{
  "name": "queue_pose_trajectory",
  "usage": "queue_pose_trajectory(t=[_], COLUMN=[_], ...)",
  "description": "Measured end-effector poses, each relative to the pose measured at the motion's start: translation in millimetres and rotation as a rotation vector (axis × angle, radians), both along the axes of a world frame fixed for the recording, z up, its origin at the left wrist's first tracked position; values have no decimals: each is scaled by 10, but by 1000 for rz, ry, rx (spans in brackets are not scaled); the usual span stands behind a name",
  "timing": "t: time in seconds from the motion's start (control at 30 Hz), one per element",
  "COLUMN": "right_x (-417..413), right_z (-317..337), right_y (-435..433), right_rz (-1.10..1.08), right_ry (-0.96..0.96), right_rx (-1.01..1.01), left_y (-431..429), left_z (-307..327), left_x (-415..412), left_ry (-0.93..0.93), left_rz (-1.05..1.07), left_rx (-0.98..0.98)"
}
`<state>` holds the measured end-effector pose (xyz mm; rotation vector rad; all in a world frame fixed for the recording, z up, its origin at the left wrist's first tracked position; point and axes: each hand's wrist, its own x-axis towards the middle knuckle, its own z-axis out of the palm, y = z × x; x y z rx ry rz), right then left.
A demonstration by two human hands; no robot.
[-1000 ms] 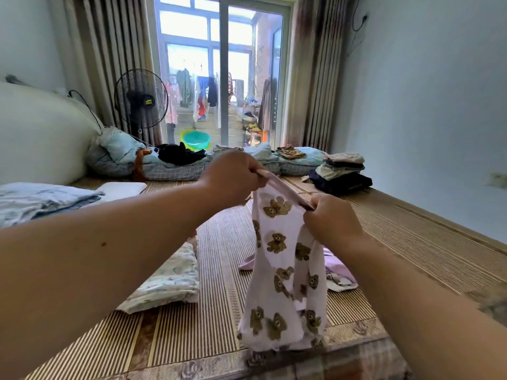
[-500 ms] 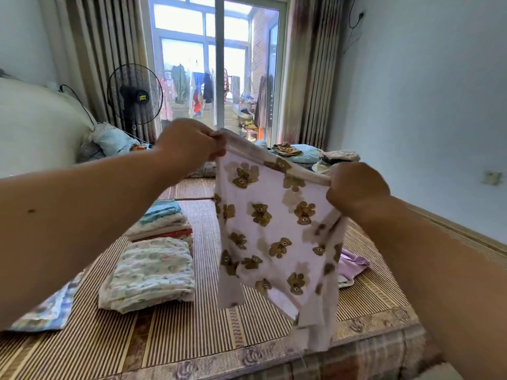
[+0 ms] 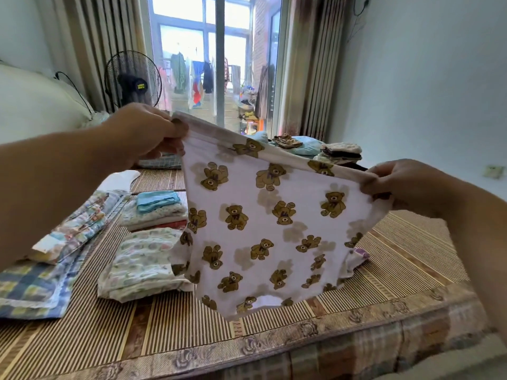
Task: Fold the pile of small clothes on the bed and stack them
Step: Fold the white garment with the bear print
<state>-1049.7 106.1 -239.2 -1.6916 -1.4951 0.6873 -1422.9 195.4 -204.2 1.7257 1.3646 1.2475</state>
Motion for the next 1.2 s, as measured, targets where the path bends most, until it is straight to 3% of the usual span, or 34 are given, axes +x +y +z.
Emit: queue_pose_trajectory(t=[0.13, 0.3, 0.67, 0.87, 1.03, 1.2], right_x=[128, 249, 600, 808, 971, 1072], right_z=[110, 129, -934, -1597, -2331, -2781], right_y=[-87, 105, 1425, 2329, 3006, 3254], right_rz=[160, 143, -277, -462, -578, -624], right_ry=[77, 259, 232, 332, 463, 367], right_rx=[-64, 29, 26, -6, -79, -118], left_y=[60, 225, 1465, 2275, 2891, 3199], left_z=[-62, -183, -1225, -1907, -2546, -3055], left_x=[-116, 10, 666, 1185, 1495, 1595], left_ry=[-37, -63, 101, 280, 287, 277], left_rz=[-113, -145, 7, 56, 86, 85], left_rx=[-93, -172, -302, -343, -483, -564])
